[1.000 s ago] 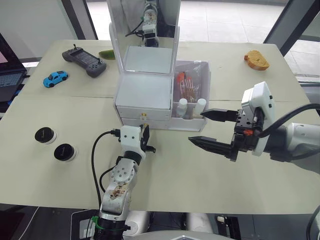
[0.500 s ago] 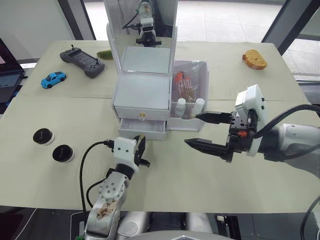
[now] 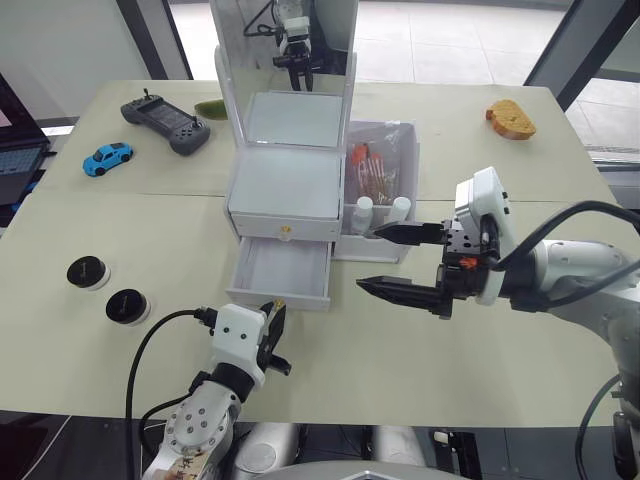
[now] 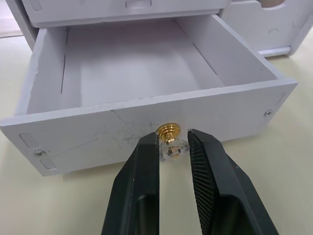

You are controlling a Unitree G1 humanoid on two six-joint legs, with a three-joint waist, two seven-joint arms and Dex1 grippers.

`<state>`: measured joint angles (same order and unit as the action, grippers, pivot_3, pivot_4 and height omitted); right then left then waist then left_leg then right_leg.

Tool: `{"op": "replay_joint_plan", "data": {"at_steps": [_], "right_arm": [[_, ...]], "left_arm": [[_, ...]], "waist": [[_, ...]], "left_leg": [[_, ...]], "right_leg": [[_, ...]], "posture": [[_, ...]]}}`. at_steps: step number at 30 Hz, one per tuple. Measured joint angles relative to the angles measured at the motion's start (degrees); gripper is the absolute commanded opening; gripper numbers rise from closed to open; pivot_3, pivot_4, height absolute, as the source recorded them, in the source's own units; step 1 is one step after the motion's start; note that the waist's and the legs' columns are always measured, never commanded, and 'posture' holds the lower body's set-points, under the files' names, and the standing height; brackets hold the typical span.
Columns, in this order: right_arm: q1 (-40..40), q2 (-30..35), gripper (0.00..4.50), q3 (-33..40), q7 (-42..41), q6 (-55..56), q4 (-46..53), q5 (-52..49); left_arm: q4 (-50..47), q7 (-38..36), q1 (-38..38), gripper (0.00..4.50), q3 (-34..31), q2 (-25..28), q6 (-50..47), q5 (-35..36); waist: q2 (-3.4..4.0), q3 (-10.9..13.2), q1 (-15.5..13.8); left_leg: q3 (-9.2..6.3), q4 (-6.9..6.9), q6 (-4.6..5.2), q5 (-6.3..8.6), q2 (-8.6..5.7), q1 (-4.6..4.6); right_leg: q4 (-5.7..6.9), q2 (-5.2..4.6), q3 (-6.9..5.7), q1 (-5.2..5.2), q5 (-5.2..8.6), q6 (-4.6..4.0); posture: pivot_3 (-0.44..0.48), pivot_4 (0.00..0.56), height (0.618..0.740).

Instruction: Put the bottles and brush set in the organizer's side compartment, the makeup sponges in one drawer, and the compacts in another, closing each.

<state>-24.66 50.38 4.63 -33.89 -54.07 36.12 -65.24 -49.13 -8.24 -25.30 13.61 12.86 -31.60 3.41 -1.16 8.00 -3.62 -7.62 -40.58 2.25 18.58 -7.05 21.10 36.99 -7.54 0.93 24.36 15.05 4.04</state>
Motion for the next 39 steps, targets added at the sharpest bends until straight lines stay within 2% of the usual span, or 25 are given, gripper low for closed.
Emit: {"op": "replay_joint_plan", "data": {"at_steps": [5, 11, 13, 15, 17, 23, 26, 28, 30, 34, 39], "right_arm": [[0.0, -1.5, 4.50, -0.9, -1.1, 0.3, -0.7, 2.4], [0.2, -2.9, 4.50, -0.9, -1.5, 1.1, -0.7, 4.4], [0.2, -3.0, 4.50, -0.9, -1.9, 1.2, -0.7, 5.1], [0.3, -3.0, 4.50, -0.9, -2.4, 1.2, -0.9, 5.9], [0.3, -2.9, 4.50, -0.9, -3.1, 1.5, -1.4, 6.5], [3.6, -0.7, 4.50, 1.1, -7.2, 3.0, -2.8, 8.7], [7.7, 2.1, 4.50, 5.0, -10.3, 4.7, -3.1, 10.3], [11.1, 3.5, 4.50, 7.9, -12.6, 7.1, -3.7, 12.4], [13.6, 3.9, 4.50, 10.0, -14.0, 8.9, -4.3, 14.2], [19.8, 4.4, 4.50, 14.7, -16.3, 11.5, -5.0, 17.1], [28.6, 4.0, 4.50, 23.2, -18.5, 16.2, -5.8, 21.4]], "left_arm": [[-2.0, -0.4, -1.5, 0.57, -0.1, 2.7, -0.1, -0.1], [-2.6, -1.1, -1.6, 0.57, -1.4, 3.5, -2.8, 1.1], [-2.7, -1.7, -1.6, 1.29, -2.0, 3.8, -3.4, 1.5], [-2.7, -3.2, -1.9, 1.75, -3.2, 4.2, -3.2, 3.3], [-2.7, -5.3, -2.5, 2.44, -4.9, 4.6, -2.5, 5.8], [-5.2, -13.3, -2.9, 4.36, -18.9, 4.9, 0.0, 23.6], [-1.4, -13.8, 5.6, 4.48, -31.1, 8.4, 0.1, 34.7], [7.4, -12.3, 15.0, 4.48, -38.8, 12.1, 0.0, 37.7], [14.5, -10.6, 20.9, 4.48, -42.9, 14.0, 0.0, 38.7], [28.6, -15.9, 32.0, 4.48, -41.5, 21.9, 1.7, 36.0], [52.0, -28.6, 45.5, 4.48, -34.5, 33.6, 11.4, 25.8]], "waist": [[0.02, 0.0, 0.1], [0.03, 0.0, 0.1], [0.03, 0.0, 0.1], [0.03, 0.0, 0.1], [0.04, 0.0, 0.2], [0.08, 0.0, 0.0], [0.12, 0.0, -0.4], [0.13, 0.0, -0.3], [0.12, 0.0, 0.3], [0.09, 0.0, 0.9], [0.10, 0.0, 1.5]], "left_leg": [[0.00, 0.03, 0.00, 0.00, 0.00, 0.00], [0.00, 0.06, 0.00, 0.00, 0.00, -0.01], [0.00, 0.07, 0.00, 0.00, 0.00, -0.02], [0.00, 0.07, 0.00, 0.00, 0.00, -0.01], [0.00, 0.09, 0.00, 0.00, 0.00, -0.02], [0.00, 0.09, 0.00, 0.00, 0.01, -0.03], [-0.04, 0.09, -0.06, -0.03, 0.01, -0.07], [-0.06, 0.09, -0.12, -0.07, 0.02, -0.10], [-0.01, 0.09, -0.10, -0.06, 0.00, -0.15], [-0.03, 0.09, -0.09, -0.05, -0.03, -0.12], [-0.02, 0.22, -0.09, -0.05, -0.03, -0.18]], "right_leg": [[-0.01, 0.00, 0.02, 0.01, 0.00, 0.00], [-0.01, 0.00, 0.02, 0.02, 0.00, 0.00], [-0.01, 0.00, 0.02, 0.02, 0.00, 0.00], [-0.02, 0.00, 0.02, 0.02, 0.00, 0.00], [-0.02, 0.00, 0.02, 0.03, 0.00, 0.00], [-0.06, -0.01, -0.01, 0.02, 0.00, 0.00], [0.03, -0.01, -0.11, -0.01, 0.00, -0.01], [0.05, 0.06, -0.16, -0.03, -0.06, -0.10], [0.02, 0.06, -0.08, -0.04, -0.06, -0.10], [0.01, 0.05, -0.14, 0.00, -0.06, -0.10], [0.01, 0.06, -0.15, 0.01, -0.06, -0.10]], "posture": [[0.000, 0.150, 0.740], [0.000, 0.150, 0.740], [0.000, 0.150, 0.740], [0.000, 0.150, 0.740], [0.000, 0.150, 0.740], [0.000, 0.150, 0.740], [0.000, 0.150, 0.740], [0.000, 0.150, 0.740], [0.000, 0.150, 0.740], [0.000, 0.150, 0.740], [0.000, 0.150, 0.740]]}}
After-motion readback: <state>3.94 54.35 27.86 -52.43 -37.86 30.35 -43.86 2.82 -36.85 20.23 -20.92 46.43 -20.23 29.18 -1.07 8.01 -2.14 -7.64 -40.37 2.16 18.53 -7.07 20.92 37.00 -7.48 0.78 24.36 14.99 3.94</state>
